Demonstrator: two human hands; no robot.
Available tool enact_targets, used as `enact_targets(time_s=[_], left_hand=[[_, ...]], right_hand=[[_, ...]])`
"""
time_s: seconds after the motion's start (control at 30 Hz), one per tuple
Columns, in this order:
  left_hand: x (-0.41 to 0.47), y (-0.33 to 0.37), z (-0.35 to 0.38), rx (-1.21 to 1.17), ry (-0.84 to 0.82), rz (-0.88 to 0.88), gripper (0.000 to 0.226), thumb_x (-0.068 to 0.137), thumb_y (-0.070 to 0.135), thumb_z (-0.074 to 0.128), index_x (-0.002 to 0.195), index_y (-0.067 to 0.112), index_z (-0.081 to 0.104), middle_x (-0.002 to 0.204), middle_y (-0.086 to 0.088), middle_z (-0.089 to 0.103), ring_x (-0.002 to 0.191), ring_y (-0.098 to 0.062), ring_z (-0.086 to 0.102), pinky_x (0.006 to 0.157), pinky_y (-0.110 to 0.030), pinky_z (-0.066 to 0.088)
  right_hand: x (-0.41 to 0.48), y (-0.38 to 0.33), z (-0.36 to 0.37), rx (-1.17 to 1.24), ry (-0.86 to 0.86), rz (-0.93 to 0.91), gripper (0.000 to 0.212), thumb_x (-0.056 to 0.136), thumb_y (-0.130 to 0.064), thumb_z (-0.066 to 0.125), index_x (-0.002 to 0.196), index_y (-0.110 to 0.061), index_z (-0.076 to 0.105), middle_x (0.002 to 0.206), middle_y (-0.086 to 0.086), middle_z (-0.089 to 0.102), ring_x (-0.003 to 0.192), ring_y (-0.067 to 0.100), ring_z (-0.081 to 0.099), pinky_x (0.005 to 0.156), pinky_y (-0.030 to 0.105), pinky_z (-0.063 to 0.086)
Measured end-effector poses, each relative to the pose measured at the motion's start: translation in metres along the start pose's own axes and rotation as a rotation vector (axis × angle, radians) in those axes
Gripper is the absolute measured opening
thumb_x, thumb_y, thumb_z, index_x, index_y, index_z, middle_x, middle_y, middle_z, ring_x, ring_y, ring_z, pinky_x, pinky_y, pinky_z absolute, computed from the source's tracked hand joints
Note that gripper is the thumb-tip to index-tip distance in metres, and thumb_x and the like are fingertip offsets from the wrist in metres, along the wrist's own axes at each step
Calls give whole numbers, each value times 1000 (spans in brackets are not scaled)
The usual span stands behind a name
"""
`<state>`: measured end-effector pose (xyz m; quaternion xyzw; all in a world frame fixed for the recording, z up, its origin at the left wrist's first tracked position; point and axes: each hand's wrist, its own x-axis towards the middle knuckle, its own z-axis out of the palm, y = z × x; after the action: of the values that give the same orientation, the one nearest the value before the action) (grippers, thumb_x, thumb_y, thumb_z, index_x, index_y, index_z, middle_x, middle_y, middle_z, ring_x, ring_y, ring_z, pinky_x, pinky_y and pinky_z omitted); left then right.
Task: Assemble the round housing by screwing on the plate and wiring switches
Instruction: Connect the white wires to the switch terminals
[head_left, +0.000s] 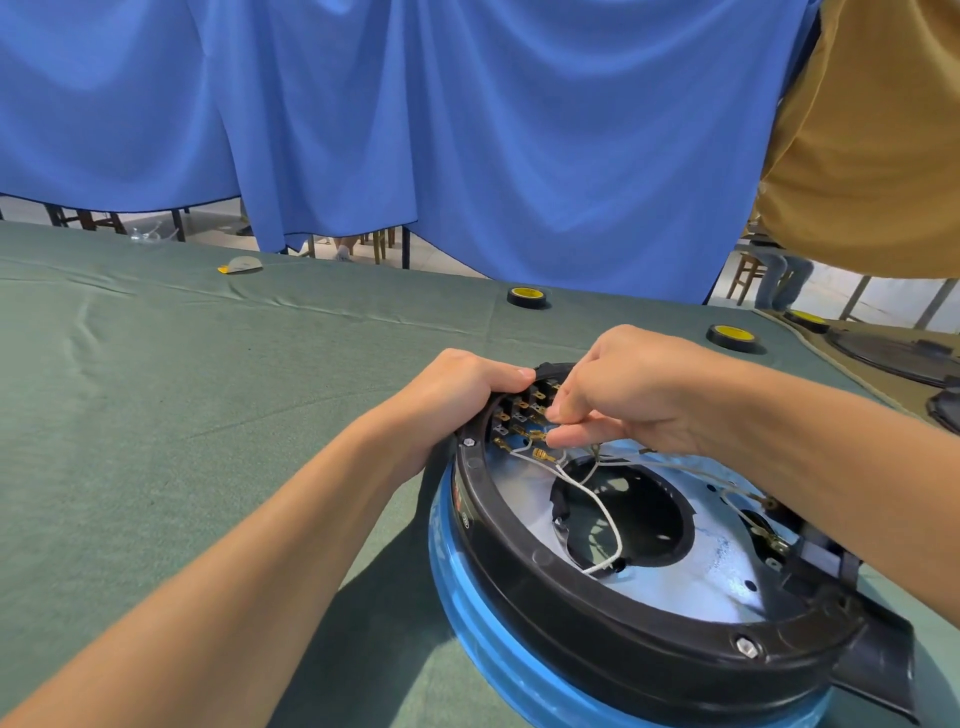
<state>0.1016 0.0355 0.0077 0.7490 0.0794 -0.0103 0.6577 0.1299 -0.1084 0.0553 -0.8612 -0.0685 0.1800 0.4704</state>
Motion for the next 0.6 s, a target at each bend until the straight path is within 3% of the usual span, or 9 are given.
enact_targets(time_s=[0.17,0.37,0.5,0.6], left_hand=[[0,0,0,11,-6,-8,27,93,27,63,107,7,74,100,-16,76,101,-35,71,103,-50,50],[0,0,0,12,-6,-6,27,94,26,62,109,8,74,103,-16,75,102,-34,70,103,-49,49],[0,0,0,4,-8,-6,26,94,25,62,106,6,75,100,-16,76,100,-36,71,102,-49,51],[1,-1,0,-2,1,5,24,93,25,62,106,9,75,99,-15,76,100,-35,71,102,-50,51]], right_hand=[[1,-1,1,59,10,22,29,85,18,55,112,7,57,126,18,47,48,17,67,54,24,59],[-1,-5,4,33,24,18,20,85,18,54,102,7,56,127,17,45,48,18,68,65,29,61],[1,-3,5,51,34,12,31,84,19,54,112,7,54,133,17,41,50,20,69,62,28,61],[-1,-2,4,81,11,6,17,83,20,54,95,8,57,128,18,45,62,23,69,58,26,60]])
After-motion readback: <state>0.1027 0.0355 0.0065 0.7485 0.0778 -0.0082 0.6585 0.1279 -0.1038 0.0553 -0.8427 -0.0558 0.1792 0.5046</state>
